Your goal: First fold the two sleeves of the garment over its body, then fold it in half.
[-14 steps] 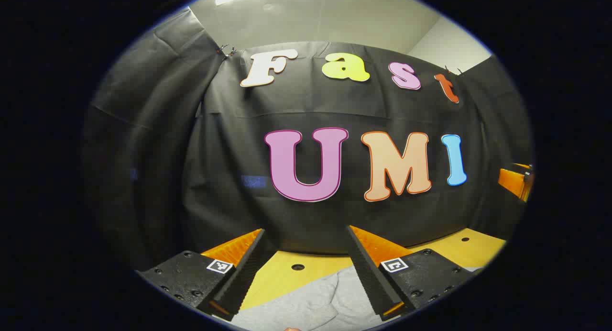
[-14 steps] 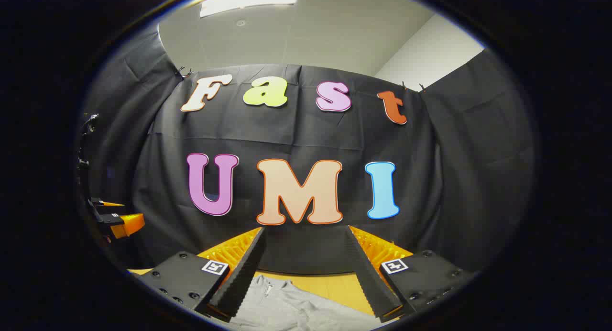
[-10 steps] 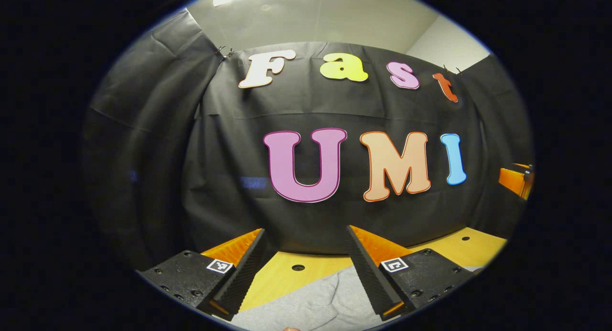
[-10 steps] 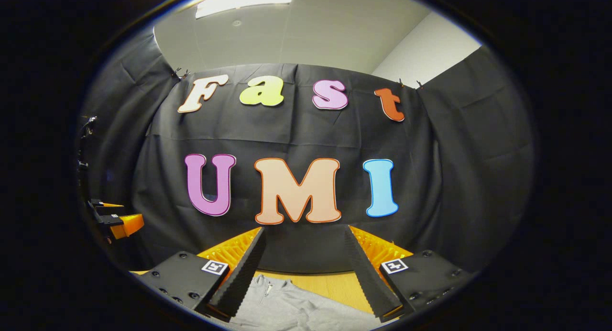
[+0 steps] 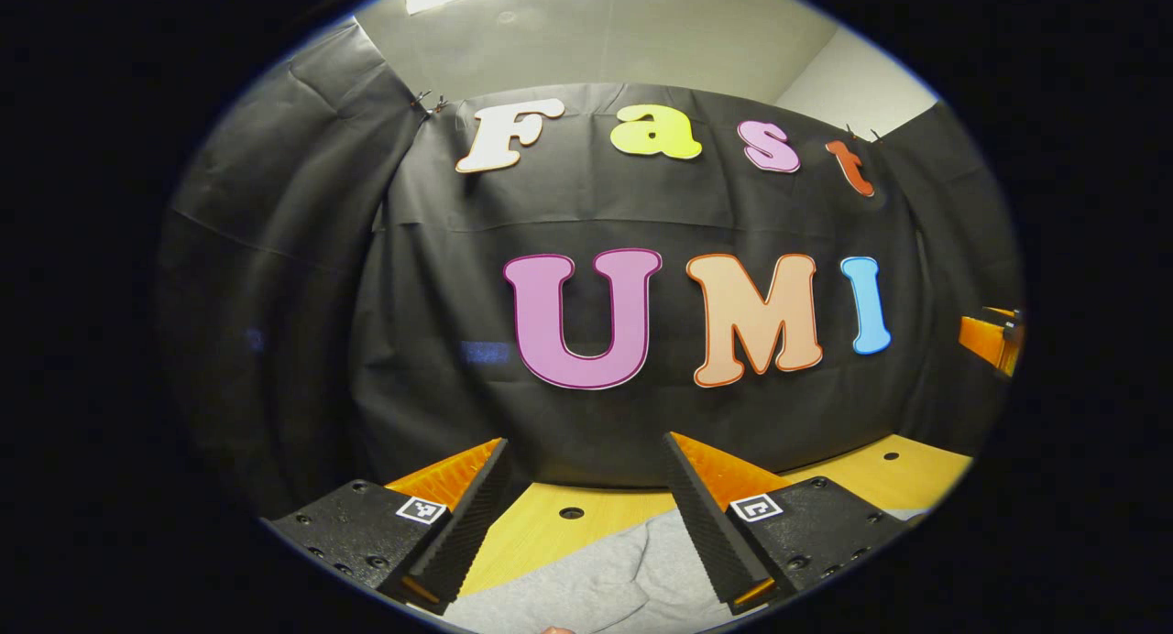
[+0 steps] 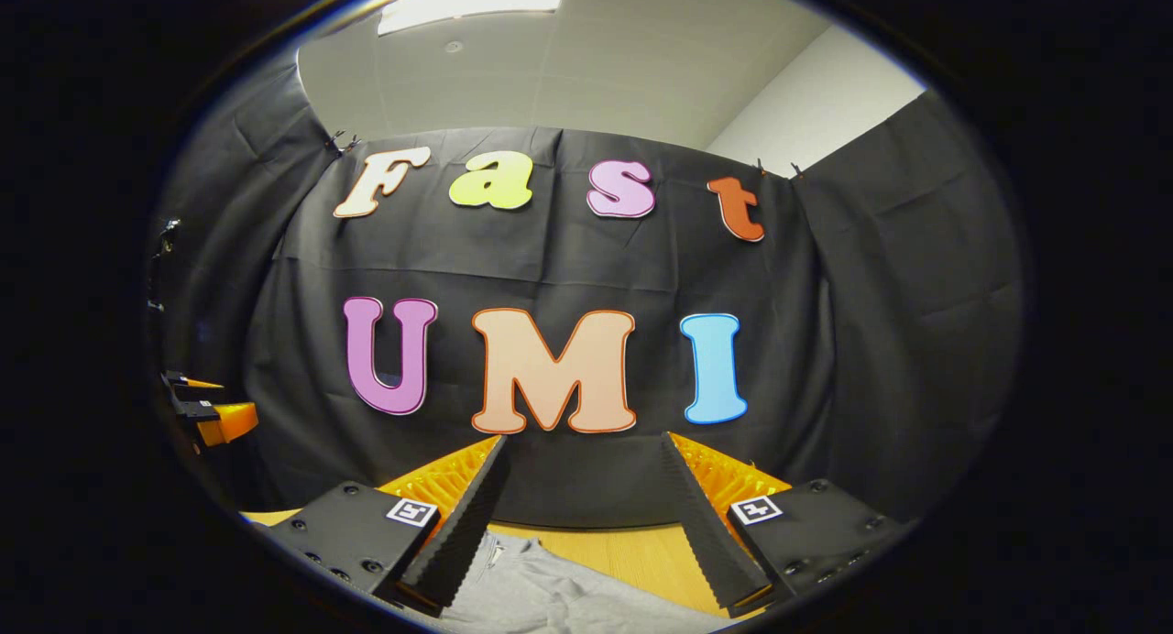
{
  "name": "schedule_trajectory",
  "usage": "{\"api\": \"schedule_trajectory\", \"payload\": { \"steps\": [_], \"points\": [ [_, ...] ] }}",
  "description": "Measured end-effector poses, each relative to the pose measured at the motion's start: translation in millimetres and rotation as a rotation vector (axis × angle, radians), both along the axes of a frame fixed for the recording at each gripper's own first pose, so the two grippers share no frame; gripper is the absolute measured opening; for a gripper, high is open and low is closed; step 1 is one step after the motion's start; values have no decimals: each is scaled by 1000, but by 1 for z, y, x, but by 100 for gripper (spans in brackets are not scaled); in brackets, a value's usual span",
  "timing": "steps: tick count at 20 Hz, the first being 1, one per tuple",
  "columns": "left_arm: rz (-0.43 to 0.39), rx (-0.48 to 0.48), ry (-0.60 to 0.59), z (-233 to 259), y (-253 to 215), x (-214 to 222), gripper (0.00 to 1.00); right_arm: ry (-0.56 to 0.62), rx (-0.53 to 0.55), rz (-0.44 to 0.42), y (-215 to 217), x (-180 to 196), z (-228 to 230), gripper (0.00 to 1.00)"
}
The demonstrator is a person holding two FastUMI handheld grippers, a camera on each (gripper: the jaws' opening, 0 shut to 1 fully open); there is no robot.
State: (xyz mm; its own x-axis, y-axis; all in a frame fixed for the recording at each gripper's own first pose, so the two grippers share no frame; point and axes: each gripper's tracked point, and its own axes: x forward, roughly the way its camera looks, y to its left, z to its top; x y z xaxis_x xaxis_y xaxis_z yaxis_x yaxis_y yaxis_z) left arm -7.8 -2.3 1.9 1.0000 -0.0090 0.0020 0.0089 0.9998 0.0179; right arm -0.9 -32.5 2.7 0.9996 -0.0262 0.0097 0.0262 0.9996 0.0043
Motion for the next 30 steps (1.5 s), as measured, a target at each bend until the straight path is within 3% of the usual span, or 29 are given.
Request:
{"api": "schedule_trajectory", "payload": {
  "steps": [8,11,16,23,30],
  "points": [
    [-27,-9,15,-7,-10,6,96,41,-106,-48,-48,4,-11,100],
    [-46,-25,19,-10,-17,10,97,101,-137,-89,-81,-2,-28,96],
    [-75,-55,2,-10,-33,14,96,270,-164,-181,-148,-20,-76,99],
    [-115,-24,7,-18,-55,18,96,529,-116,-268,-214,-73,-172,100],
    [-157,-8,44,-32,-80,17,97,790,-99,-297,-247,-153,-264,100]
  ]
}}
